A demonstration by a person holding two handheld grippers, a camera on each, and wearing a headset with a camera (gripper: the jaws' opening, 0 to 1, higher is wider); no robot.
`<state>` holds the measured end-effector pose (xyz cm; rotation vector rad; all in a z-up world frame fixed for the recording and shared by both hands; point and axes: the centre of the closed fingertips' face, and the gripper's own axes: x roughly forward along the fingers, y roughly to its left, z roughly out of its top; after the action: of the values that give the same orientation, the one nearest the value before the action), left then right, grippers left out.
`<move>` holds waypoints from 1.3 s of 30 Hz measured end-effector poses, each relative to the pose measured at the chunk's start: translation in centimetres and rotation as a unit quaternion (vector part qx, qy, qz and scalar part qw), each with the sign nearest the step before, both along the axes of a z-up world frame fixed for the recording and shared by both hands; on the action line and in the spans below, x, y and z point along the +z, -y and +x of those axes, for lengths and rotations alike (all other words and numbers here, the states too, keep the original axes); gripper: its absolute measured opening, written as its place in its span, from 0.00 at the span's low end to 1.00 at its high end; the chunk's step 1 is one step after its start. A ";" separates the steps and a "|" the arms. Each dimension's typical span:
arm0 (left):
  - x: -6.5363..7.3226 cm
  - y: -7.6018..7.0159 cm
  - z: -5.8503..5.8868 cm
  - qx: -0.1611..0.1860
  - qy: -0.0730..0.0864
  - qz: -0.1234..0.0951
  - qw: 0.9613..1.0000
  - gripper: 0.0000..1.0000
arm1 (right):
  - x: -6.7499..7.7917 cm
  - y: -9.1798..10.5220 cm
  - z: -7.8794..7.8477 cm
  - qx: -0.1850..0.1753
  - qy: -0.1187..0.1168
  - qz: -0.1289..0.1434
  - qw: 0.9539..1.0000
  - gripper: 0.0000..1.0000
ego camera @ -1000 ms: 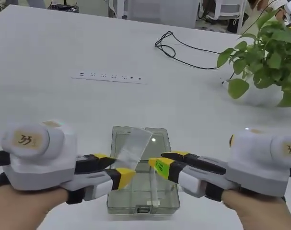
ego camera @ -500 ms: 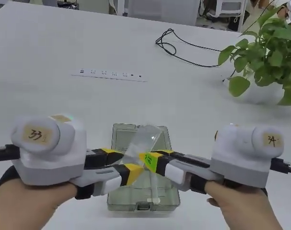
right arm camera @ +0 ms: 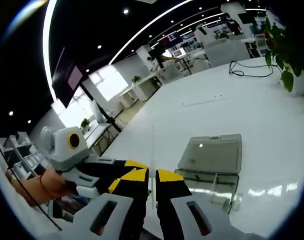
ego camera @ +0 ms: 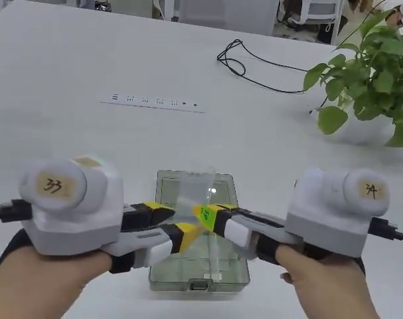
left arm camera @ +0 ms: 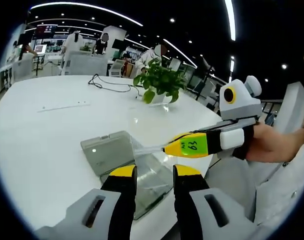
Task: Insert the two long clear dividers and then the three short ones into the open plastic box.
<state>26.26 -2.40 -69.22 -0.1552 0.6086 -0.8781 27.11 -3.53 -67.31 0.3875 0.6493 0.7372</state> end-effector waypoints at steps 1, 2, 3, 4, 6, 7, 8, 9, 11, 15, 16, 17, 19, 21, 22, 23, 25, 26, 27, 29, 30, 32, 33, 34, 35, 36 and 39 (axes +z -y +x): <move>0.0 0.0 0.0 0.000 0.000 -0.003 1.000 0.26 | 0.0 0.0 0.0 0.000 0.000 0.000 1.000 0.06; 0.1 0.1 -0.1 0.001 -0.005 -0.009 1.000 0.27 | 0.0 0.1 0.0 0.000 -0.001 -0.001 1.000 0.06; 0.1 0.1 -0.1 0.001 -0.006 -0.011 1.000 0.28 | 0.0 0.1 0.0 0.000 -0.001 -0.001 1.000 0.06; 0.1 0.2 -0.1 0.000 -0.005 -0.011 1.000 0.28 | 0.0 0.0 0.0 0.001 -0.002 -0.001 1.000 0.06; 0.1 0.1 -0.1 -0.002 -0.004 -0.008 1.000 0.29 | -0.1 0.0 0.0 0.002 -0.002 -0.003 1.000 0.07; 0.1 0.2 -0.1 -0.003 -0.004 -0.008 1.000 0.29 | -0.1 0.0 0.0 0.002 -0.003 -0.003 1.000 0.07; 0.1 0.2 -0.2 -0.004 -0.005 -0.009 1.000 0.30 | -0.1 0.0 0.0 0.003 -0.003 -0.004 1.000 0.07; 0.1 0.3 -0.3 -0.005 -0.006 -0.010 1.000 0.31 | -0.1 0.0 0.0 0.004 -0.002 -0.007 1.000 0.07; 0.0 0.3 -0.4 -0.007 -0.006 -0.010 1.000 0.32 | -0.1 0.0 0.0 0.005 -0.002 -0.008 1.000 0.07; -0.1 0.4 -0.7 -0.016 -0.006 -0.010 1.000 0.34 | -0.2 -0.1 0.0 0.009 -0.004 -0.012 1.000 0.06; -0.1 0.3 -0.6 -0.018 -0.004 -0.010 1.000 0.33 | -0.2 -0.1 0.0 0.010 -0.004 -0.012 1.000 0.06; -0.2 0.2 -0.7 -0.019 -0.005 -0.011 1.000 0.33 | -0.2 -0.2 0.0 0.011 -0.005 -0.012 1.000 0.06; -0.2 0.1 -0.8 -0.024 -0.006 -0.014 1.000 0.36 | 0.0 -0.2 0.0 0.010 -0.007 -0.011 1.000 0.06; -0.4 0.0 -1.0 -0.032 0.000 -0.008 0.999 0.39 | 0.1 -0.1 0.0 0.009 -0.007 -0.011 1.000 0.06; -0.5 -0.1 -1.1 -0.036 0.001 -0.006 0.999 0.40 | 0.1 -0.1 0.0 0.006 -0.009 -0.012 1.000 0.07; -0.7 -0.3 -1.3 -0.042 0.002 0.000 0.999 0.41 | 0.2 0.0 0.1 0.004 -0.011 -0.012 1.000 0.07; -1.0 -0.6 -1.3 -0.049 0.008 0.010 0.999 0.45 | 0.2 0.2 0.3 0.000 -0.016 -0.012 1.000 0.07; -1.1 -0.8 -1.4 -0.053 0.012 0.012 0.998 0.47 | 0.2 0.3 0.4 -0.001 -0.019 -0.013 1.000 0.07; -1.2 -1.0 -1.5 -0.059 0.017 0.016 0.998 0.49 | 0.1 0.5 0.5 -0.004 -0.021 -0.015 1.000 0.07; -1.3 -1.5 -1.7 -0.069 0.029 0.021 0.997 0.53 | 0.1 0.7 0.7 -0.006 -0.023 -0.020 0.999 0.07; -1.4 -1.7 -1.9 -0.074 0.032 0.024 0.996 0.54 | 0.0 0.8 0.8 -0.007 -0.023 -0.024 0.999 0.07; -1.7 -2.2 -2.0 -0.083 0.041 0.031 0.995 0.58 | -0.1 1.0 1.0 -0.007 -0.018 -0.034 0.999 0.07; -1.8 -2.4 -2.0 -0.086 0.043 0.034 0.995 0.61 | -0.2 1.1 1.1 -0.008 -0.019 -0.039 0.999 0.07; -1.9 -2.5 -2.0 -0.087 0.044 0.036 0.995 0.64 | -0.2 1.1 1.1 -0.008 -0.020 -0.040 0.999 0.07; -1.9 -2.8 -2.1 -0.091 0.050 0.037 0.994 0.66 | -0.4 1.2 1.2 -0.009 -0.022 -0.047 0.999 0.07; -2.0 -3.0 -2.2 -0.095 0.053 0.038 0.993 0.70 | -0.6 1.3 1.2 -0.011 -0.027 -0.050 0.998 0.07; -2.2 -3.3 -2.3 -0.111 0.070 0.047 0.990 0.78 | -1.1 1.4 1.4 -0.016 -0.041 -0.054 0.998 0.07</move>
<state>23.93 0.95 -71.41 0.0606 0.5414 -1.0642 28.55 -4.90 -68.45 0.3290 0.7561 0.6540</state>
